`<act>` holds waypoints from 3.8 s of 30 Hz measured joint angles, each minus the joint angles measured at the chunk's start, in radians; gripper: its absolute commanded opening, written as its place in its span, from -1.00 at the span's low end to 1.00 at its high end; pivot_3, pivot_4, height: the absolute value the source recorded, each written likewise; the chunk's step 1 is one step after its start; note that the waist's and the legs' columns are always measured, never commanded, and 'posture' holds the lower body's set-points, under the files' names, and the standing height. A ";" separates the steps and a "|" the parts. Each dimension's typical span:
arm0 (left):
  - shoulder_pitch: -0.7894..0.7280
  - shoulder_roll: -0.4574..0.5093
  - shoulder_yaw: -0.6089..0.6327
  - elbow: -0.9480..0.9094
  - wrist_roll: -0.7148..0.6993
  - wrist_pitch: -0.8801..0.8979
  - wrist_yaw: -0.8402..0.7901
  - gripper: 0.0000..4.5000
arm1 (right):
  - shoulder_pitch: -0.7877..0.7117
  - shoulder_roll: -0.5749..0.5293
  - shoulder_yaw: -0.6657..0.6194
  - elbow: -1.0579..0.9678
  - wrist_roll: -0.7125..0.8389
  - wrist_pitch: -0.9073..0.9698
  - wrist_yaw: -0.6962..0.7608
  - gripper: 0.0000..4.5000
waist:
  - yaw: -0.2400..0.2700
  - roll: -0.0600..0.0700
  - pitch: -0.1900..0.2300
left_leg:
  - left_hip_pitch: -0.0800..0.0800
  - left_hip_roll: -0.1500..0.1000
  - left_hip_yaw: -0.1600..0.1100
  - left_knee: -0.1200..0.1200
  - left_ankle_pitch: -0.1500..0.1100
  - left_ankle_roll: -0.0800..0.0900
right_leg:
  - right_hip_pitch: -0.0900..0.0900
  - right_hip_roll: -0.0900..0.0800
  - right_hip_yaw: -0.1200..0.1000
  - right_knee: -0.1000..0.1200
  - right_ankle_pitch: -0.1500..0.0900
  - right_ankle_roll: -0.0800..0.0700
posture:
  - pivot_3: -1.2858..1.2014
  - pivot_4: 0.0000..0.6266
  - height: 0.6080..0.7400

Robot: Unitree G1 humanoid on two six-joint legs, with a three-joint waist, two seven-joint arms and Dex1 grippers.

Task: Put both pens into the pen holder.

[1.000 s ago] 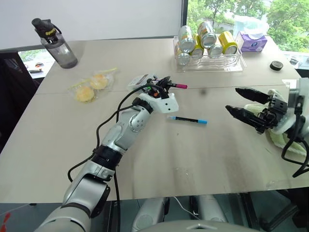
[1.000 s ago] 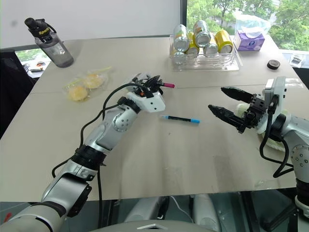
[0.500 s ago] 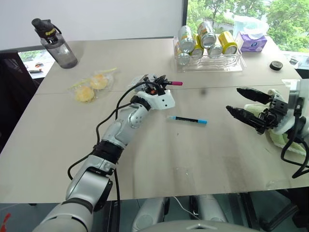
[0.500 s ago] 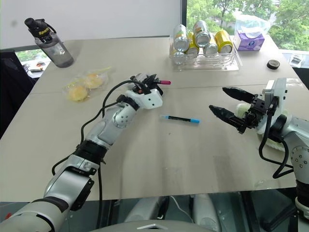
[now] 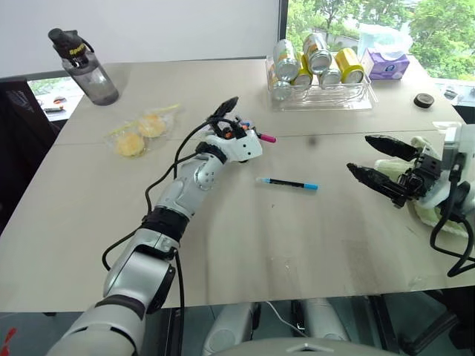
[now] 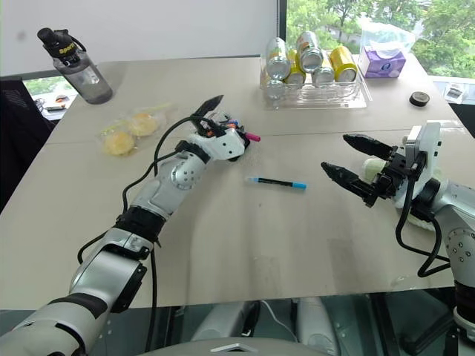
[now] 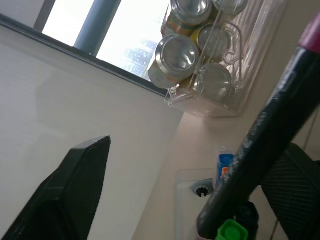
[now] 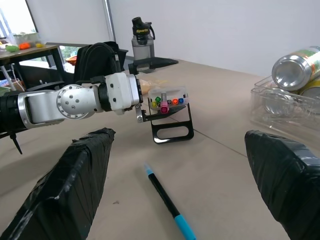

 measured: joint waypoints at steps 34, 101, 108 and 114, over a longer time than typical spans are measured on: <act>0.267 -0.070 0.123 -0.368 -0.512 0.199 -0.513 0.99 | -0.058 0.014 0.246 0.058 -0.268 -0.099 0.011 1.00 | -0.028 0.001 -0.001 | -0.001 0.000 0.002 0.003 0.000 0.000 | -0.002 0.000 0.001 0.003 0.000 0.000 | 0.03 -0.52 1.00; 0.195 -0.212 0.612 -0.614 -1.728 1.176 -0.468 -0.52 | -0.196 0.388 0.370 0.178 -0.349 -0.195 -0.054 -1.00 | -0.050 0.002 -0.001 | -0.003 0.000 0.000 0.012 0.001 -0.002 | -0.004 0.001 0.000 0.011 0.001 -0.002 | 0.03 -0.52 1.00; 0.195 -0.217 0.601 -0.614 -1.738 1.173 -0.470 -1.00 | -0.197 0.358 0.369 0.157 -0.331 -0.170 -0.049 -0.56 | -0.051 0.002 -0.001 | -0.003 0.000 0.000 0.012 0.001 -0.002 | -0.004 0.001 0.000 0.011 0.001 -0.002 | 0.03 -0.52 1.00; 0.193 -0.192 0.506 -0.616 -1.581 1.073 -0.488 -1.00 | -0.193 0.310 0.354 0.158 -0.318 -0.132 -0.049 0.15 | -0.047 0.002 -0.001 | -0.003 -0.001 0.000 0.012 0.001 -0.002 | -0.004 0.001 0.000 0.011 0.001 -0.002 | 0.03 -0.52 1.00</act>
